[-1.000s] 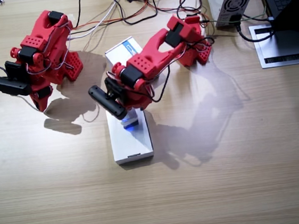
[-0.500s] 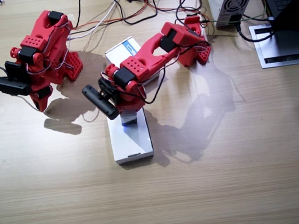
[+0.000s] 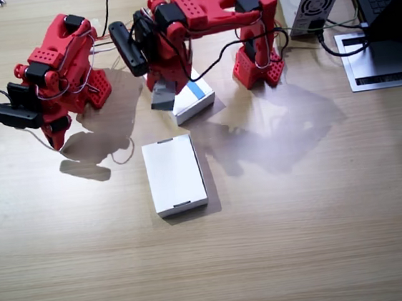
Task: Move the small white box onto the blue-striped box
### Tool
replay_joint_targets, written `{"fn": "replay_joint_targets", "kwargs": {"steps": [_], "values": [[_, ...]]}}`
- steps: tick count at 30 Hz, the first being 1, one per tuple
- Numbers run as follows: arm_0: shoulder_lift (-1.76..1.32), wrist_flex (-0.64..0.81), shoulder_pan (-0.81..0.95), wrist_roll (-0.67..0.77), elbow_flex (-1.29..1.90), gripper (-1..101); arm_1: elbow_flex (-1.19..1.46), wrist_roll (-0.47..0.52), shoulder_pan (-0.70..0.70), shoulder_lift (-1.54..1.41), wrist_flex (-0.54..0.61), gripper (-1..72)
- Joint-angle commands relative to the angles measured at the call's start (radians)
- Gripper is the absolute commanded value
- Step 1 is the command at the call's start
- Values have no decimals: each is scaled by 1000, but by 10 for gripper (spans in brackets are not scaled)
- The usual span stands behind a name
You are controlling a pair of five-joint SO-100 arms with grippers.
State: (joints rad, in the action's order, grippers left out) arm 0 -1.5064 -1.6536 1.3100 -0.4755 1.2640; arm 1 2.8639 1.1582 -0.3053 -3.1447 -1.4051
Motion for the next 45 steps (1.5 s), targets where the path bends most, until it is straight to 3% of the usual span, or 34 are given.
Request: {"fn": "replay_joint_targets", "kwargs": {"steps": [1, 5, 9, 14, 21, 26, 29, 31, 33, 38, 42, 45], "values": [[-46, 21, 89, 49, 87, 221, -11, -15, 17, -28, 23, 2], [-12, 64, 183, 75, 158, 231, -11, -21, 14, -28, 23, 2], [2, 175, 207, 107, 242, 319, -11, -12, 17, -28, 21, 2], [15, 178, 215, 141, 239, 398, -11, 2, 15, -28, 20, 2], [-98, -17, 175, 54, 94, 375, -11, 6, 29, -28, 18, 2], [-219, -14, 173, 74, 239, 352, -11, 0, 29, -28, 18, 2], [-262, -2, 161, 64, 330, 267, -11, -6, 31, -28, 18, 2], [-316, -3, 97, 35, 354, 136, -11, -9, 31, -28, 18, 2], [-341, 18, -80, 38, 314, 0, -11, -11, 31, -28, 18, 2], [-546, 236, -649, 54, 419, 0, -11, -5, 48, -28, 12, 2], [-805, 328, -646, 61, 710, 0, -11, -6, 55, -28, 11, 2], [-818, 383, -630, 63, 836, 0, -11, -14, 66, -28, 11, 2]]}}
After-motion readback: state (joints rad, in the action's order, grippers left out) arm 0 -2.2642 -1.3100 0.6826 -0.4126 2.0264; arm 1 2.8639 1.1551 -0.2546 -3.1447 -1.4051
